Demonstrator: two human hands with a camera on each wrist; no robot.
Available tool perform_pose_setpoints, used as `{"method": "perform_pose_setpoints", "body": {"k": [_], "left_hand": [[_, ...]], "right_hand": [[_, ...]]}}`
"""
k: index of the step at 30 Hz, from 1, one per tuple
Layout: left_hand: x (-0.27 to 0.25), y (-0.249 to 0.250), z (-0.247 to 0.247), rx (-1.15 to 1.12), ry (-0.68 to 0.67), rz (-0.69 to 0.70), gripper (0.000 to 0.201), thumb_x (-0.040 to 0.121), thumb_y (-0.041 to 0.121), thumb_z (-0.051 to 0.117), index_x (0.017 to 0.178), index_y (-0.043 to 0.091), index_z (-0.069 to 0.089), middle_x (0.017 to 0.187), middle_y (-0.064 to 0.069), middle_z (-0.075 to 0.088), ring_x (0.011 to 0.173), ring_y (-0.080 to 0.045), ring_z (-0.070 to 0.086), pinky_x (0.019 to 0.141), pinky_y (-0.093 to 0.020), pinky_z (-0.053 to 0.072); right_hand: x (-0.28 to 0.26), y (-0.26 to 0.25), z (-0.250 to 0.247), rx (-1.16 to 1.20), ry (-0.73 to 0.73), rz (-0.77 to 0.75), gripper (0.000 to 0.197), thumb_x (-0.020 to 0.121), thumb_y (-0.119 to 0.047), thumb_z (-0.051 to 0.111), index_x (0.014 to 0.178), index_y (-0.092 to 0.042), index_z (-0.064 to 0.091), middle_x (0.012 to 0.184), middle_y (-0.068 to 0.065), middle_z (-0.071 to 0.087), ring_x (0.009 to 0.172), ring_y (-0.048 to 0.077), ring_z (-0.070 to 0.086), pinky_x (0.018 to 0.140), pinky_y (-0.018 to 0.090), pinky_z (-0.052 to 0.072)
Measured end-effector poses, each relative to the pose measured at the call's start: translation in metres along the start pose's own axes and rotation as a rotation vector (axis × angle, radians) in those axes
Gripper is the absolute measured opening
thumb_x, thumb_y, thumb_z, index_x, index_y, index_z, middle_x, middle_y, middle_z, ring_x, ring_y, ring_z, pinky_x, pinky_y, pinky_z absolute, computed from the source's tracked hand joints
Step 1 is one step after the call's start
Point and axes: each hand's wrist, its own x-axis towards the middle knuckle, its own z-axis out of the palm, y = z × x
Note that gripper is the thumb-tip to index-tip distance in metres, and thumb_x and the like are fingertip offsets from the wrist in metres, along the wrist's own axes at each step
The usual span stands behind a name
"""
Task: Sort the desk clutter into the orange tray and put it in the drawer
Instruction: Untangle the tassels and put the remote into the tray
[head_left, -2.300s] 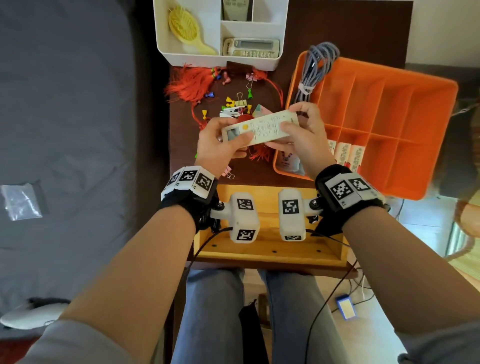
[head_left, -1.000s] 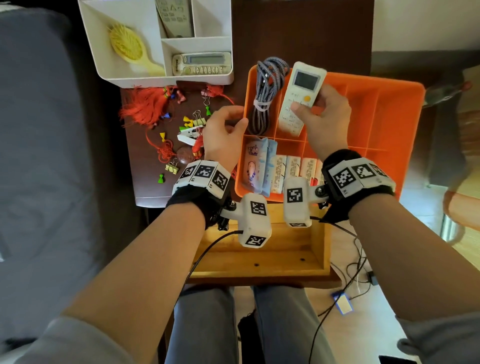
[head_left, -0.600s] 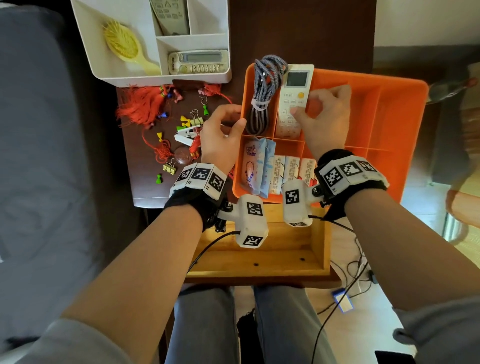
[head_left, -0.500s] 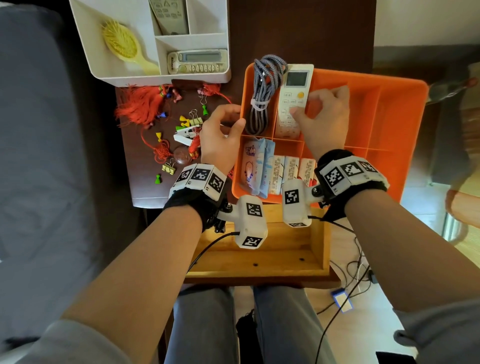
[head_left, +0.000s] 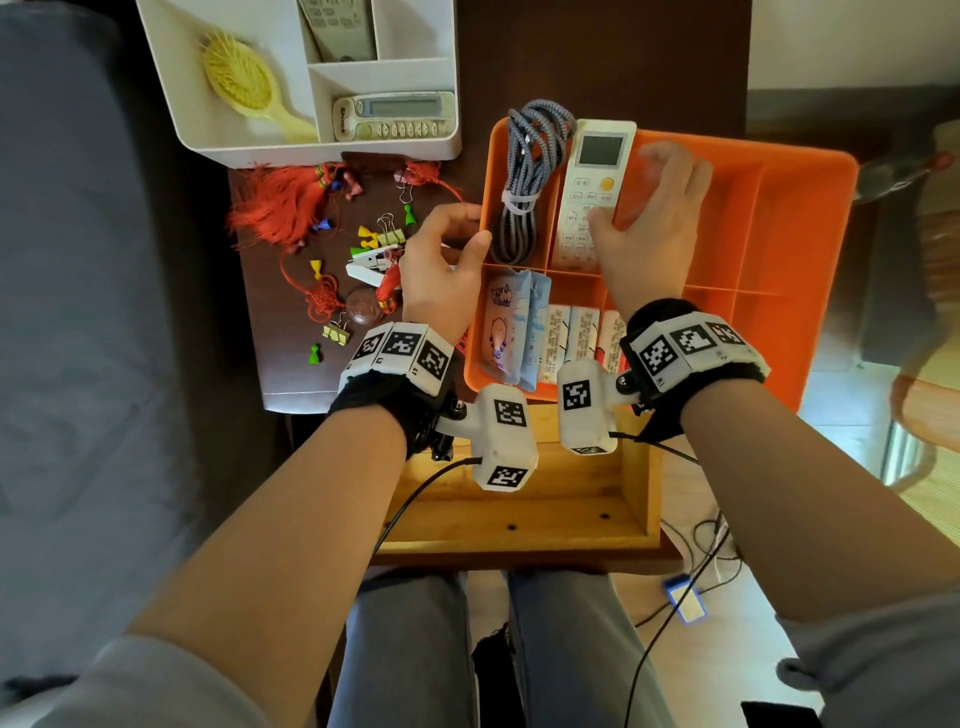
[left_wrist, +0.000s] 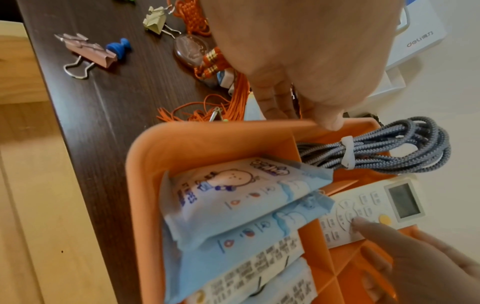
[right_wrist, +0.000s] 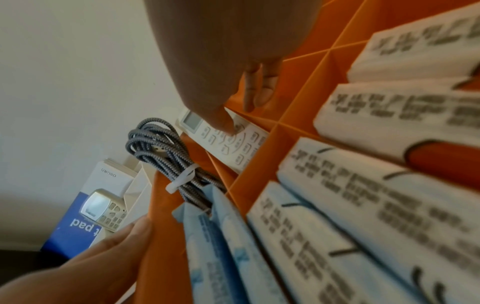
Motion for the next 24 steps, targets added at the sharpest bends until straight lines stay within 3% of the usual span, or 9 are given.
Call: {"method": "perform_pose_setpoints", "body": {"k": [3, 6, 16, 17, 19, 20, 22, 24], "left_hand": [[0.000, -0.001, 0.000, 0.003, 0.000, 0.001, 0.019, 0.087, 0.008, 0.056, 0.105, 0.011, 0.062, 0.085, 0.010, 0.061, 0.075, 0.011, 0.055, 0.068, -0.003, 0.040], [0.000, -0.001, 0.000, 0.006, 0.003, -0.004, 0.019, 0.087, 0.009, 0.056, 0.105, 0.013, 0.061, 0.086, 0.010, 0.061, 0.074, 0.014, 0.054, 0.069, -0.005, 0.042], [-0.003, 0.003, -0.001, 0.045, -0.003, -0.021, 0.020, 0.089, 0.011, 0.055, 0.108, 0.013, 0.062, 0.093, 0.005, 0.063, 0.080, 0.005, 0.054, 0.068, -0.002, 0.040], [-0.004, 0.003, -0.002, 0.033, -0.005, -0.031, 0.020, 0.090, 0.011, 0.054, 0.107, 0.013, 0.063, 0.093, 0.004, 0.064, 0.081, 0.002, 0.056, 0.071, -0.004, 0.042], [-0.007, 0.001, -0.005, -0.006, -0.001, -0.053, 0.018, 0.091, 0.012, 0.052, 0.105, 0.014, 0.063, 0.092, 0.005, 0.065, 0.081, -0.007, 0.061, 0.078, -0.020, 0.051], [-0.010, -0.001, -0.007, -0.014, 0.008, -0.063, 0.018, 0.091, 0.012, 0.052, 0.105, 0.014, 0.063, 0.091, 0.006, 0.065, 0.079, -0.006, 0.062, 0.077, -0.024, 0.052], [-0.015, -0.006, -0.013, 0.012, 0.046, -0.076, 0.018, 0.091, 0.010, 0.052, 0.105, 0.012, 0.063, 0.089, 0.008, 0.064, 0.072, 0.005, 0.060, 0.073, -0.014, 0.049], [-0.019, -0.012, -0.022, 0.057, 0.101, -0.078, 0.019, 0.089, 0.009, 0.055, 0.105, 0.011, 0.065, 0.094, 0.003, 0.067, 0.075, 0.005, 0.057, 0.073, -0.006, 0.043]], "right_hand": [[0.001, 0.000, 0.002, -0.033, -0.048, -0.118, 0.068, 0.082, -0.005, 0.061, 0.141, -0.024, 0.034, 0.132, 0.008, 0.038, 0.088, 0.012, 0.058, 0.071, 0.020, 0.054], [0.001, 0.001, 0.003, -0.113, -0.065, -0.187, 0.071, 0.084, -0.003, 0.057, 0.144, -0.030, 0.030, 0.133, 0.008, 0.037, 0.082, 0.011, 0.058, 0.068, 0.023, 0.055], [-0.007, 0.002, -0.001, -0.081, -0.102, -0.198, 0.068, 0.088, -0.006, 0.056, 0.146, -0.025, 0.026, 0.137, 0.009, 0.036, 0.085, 0.009, 0.056, 0.072, 0.024, 0.055], [-0.010, 0.002, -0.001, -0.073, -0.098, -0.192, 0.068, 0.088, -0.006, 0.056, 0.146, -0.024, 0.027, 0.137, 0.009, 0.035, 0.084, 0.010, 0.057, 0.073, 0.024, 0.056], [-0.017, 0.002, -0.001, -0.051, -0.079, -0.176, 0.066, 0.087, -0.005, 0.056, 0.146, -0.022, 0.029, 0.137, 0.009, 0.036, 0.080, 0.006, 0.055, 0.073, 0.021, 0.054], [-0.021, 0.002, -0.001, -0.033, -0.063, -0.169, 0.065, 0.087, -0.005, 0.056, 0.145, -0.020, 0.031, 0.136, 0.009, 0.037, 0.076, 0.003, 0.052, 0.071, 0.018, 0.052], [-0.030, 0.001, 0.000, 0.013, -0.029, -0.159, 0.060, 0.086, -0.004, 0.056, 0.141, -0.018, 0.037, 0.132, 0.008, 0.040, 0.072, -0.001, 0.049, 0.067, 0.013, 0.049], [-0.038, 0.000, 0.003, 0.070, -0.012, -0.143, 0.050, 0.085, -0.004, 0.057, 0.132, -0.015, 0.046, 0.127, 0.007, 0.045, 0.073, -0.004, 0.049, 0.068, 0.013, 0.049]]}}
